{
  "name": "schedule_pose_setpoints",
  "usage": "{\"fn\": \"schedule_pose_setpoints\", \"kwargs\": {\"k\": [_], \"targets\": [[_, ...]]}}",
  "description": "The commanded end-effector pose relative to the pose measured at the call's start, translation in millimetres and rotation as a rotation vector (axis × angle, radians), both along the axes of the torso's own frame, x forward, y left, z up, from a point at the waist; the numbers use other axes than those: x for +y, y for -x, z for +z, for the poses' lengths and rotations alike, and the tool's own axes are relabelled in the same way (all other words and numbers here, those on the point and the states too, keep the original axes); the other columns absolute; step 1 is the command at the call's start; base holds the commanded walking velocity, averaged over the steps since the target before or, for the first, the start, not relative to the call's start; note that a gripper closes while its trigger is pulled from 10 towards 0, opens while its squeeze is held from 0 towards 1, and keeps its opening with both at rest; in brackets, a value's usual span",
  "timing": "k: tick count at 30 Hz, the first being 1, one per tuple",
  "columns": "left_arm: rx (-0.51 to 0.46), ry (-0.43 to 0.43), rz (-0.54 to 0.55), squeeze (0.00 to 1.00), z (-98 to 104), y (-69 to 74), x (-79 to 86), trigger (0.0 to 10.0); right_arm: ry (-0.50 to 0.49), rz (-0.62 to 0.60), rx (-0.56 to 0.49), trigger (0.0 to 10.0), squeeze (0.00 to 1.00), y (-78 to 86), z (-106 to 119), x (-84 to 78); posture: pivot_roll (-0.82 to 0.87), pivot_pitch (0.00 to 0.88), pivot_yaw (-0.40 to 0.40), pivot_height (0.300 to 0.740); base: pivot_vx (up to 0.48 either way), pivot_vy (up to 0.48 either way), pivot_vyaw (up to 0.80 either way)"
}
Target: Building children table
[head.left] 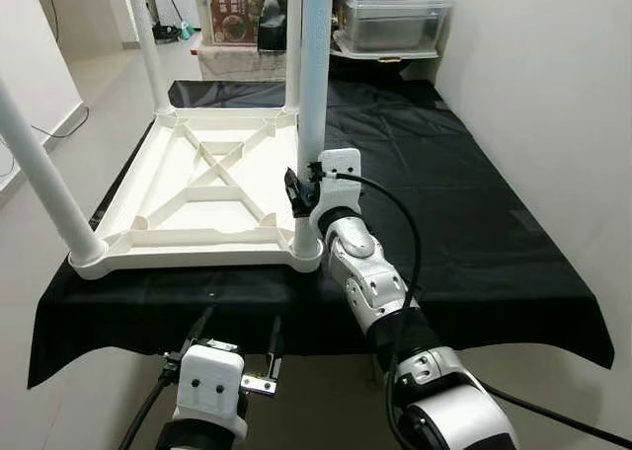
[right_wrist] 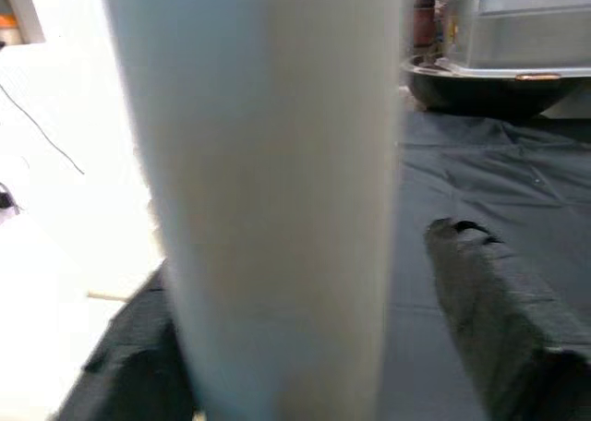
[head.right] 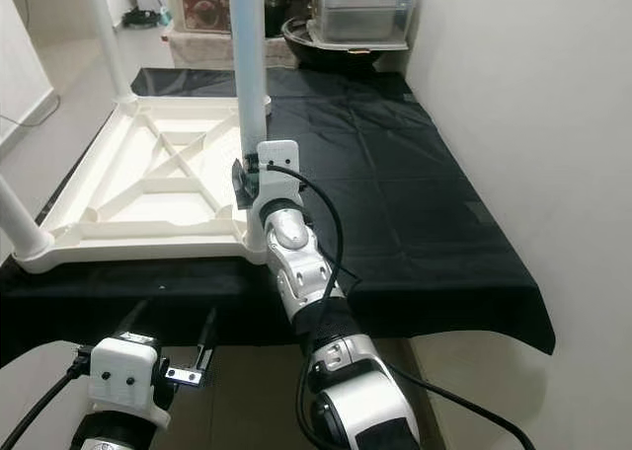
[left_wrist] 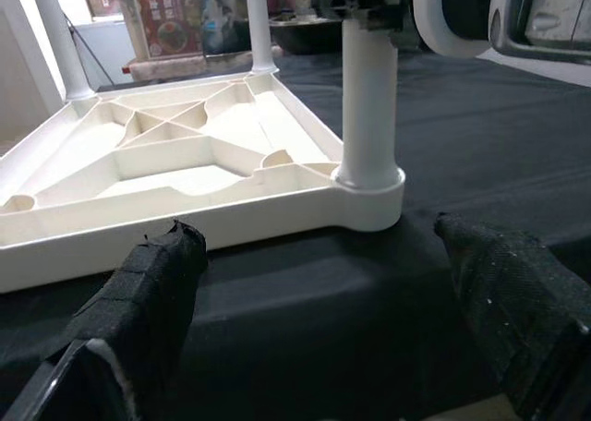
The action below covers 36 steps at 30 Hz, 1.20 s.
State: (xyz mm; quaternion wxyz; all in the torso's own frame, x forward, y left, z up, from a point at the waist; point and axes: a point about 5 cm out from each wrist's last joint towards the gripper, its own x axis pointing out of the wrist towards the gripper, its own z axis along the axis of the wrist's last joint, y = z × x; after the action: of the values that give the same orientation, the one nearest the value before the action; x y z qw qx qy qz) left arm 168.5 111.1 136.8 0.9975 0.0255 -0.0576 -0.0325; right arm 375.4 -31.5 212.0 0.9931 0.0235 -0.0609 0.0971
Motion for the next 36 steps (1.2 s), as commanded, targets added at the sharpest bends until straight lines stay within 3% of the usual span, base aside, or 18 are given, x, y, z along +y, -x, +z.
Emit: {"fn": "schedule_pose_setpoints", "kwargs": {"k": [1, 6, 11, 13, 16, 17, 19, 20, 23, 24, 26, 28, 32, 36], "targets": [[0.005, 0.009, -0.013, 0.0, 2, 2.8, -5.9, 10.0, -0.02, -0.037, 0.021, 0.0, 0.0, -0.8, -1, 2.5, 0.03, 0.104, -0.048, 0.74, 0.0, 0.0, 0.0], [0.009, 0.006, -0.015, 0.0, 1, 3.0, -5.9, 10.0, -0.051, -0.084, 0.048, 0.0, 0.0, -3.2, -4, -1.4, 0.03, 0.098, -0.045, 0.74, 0.0, 0.0, 0.0], [0.01, 0.003, -0.013, 0.0, 1, 5.4, -5.6, 10.0, -0.286, 0.041, 0.096, 0.0, 0.0, -12.1, 7, -0.8, 0.05, 0.096, -0.037, 0.74, 0.0, 0.0, 0.0], [0.01, 0.002, -0.013, 0.0, 1, 5.9, -5.5, 10.0, -0.311, 0.053, 0.101, 0.0, 0.0, -12.6, 8, -0.7, 0.05, 0.096, -0.037, 0.74, 0.0, 0.0, 0.0], [0.016, -0.003, -0.02, 0.0, 2, 8.6, -4.6, 10.0, -0.493, 0.076, 0.197, 0.0, 0.0, -19.8, 6, -7.8, 0.06, 0.098, -0.025, 0.74, 0.0, 0.0, 0.0], [0.016, -0.003, -0.02, 0.0, 2, 8.6, -4.6, 10.0, -0.493, 0.076, 0.197, 0.0, 0.0, -19.8, 6, -7.8, 0.06, 0.098, -0.025, 0.74, 0.0, 0.0, 0.0], [0.021, -0.01, -0.026, 0.0, 2, 10.5, -3.7, 10.0, -0.663, 0.056, 0.292, 0.0, 0.0, -23.6, -3, -15.2, 0.08, 0.101, -0.016, 0.74, 0.0, 0.0, 0.0], [0.021, -0.01, -0.026, 0.0, 2, 10.5, -3.7, 10.0, -0.663, 0.056, 0.292, 0.0, 0.0, -23.6, -3, -15.2, 0.08, 0.101, -0.016, 0.74, 0.0, 0.0, 0.0], [0.029, -0.019, -0.031, 0.0, 2, 12.6, -2.0, 10.0, -0.881, 0.058, 0.394, 0.0, 0.0, -24.4, -14, -18.4, 0.08, 0.104, -0.006, 0.74, 0.0, 0.0, 0.0], [0.029, -0.019, -0.031, 0.0, 2, 12.6, -2.0, 10.0, -0.881, 0.058, 0.394, 0.0, 0.0, -24.4, -14, -18.4, 0.08, 0.104, -0.006, 0.74, 0.0, 0.0, 0.0], [0.032, -0.024, -0.034, 0.0, 3, 13.7, -1.0, 10.0, -0.977, 0.076, 0.445, 0.0, 0.0, -23.0, -23, -16.4, 0.09, 0.106, -0.001, 0.74, 0.0, 0.0, 0.0], [0.032, -0.024, -0.034, 0.0, 3, 13.7, -1.0, 10.0, -0.977, 0.076, 0.445, 0.0, 0.0, -23.0, -23, -16.4, 0.09, 0.106, -0.001, 0.74, 0.0, 0.0, 0.0], [0.043, -0.036, -0.043, 0.0, 4, 16.0, 1.4, 10.0, -1.181, 0.069, 0.593, 0.0, 0.0, -16.3, -52, -10.1, 0.11, 0.124, 0.023, 0.74, 0.0, 0.0, 0.0], [0.047, -0.044, -0.048, 0.0, 5, 17.5, 2.4, 10.0, -1.266, 0.016, 0.668, 0.0, 0.0, -11.9, -65, -6.2, 0.12, 0.129, 0.025, 0.74, 0.0, 0.0, 0.0]]}}
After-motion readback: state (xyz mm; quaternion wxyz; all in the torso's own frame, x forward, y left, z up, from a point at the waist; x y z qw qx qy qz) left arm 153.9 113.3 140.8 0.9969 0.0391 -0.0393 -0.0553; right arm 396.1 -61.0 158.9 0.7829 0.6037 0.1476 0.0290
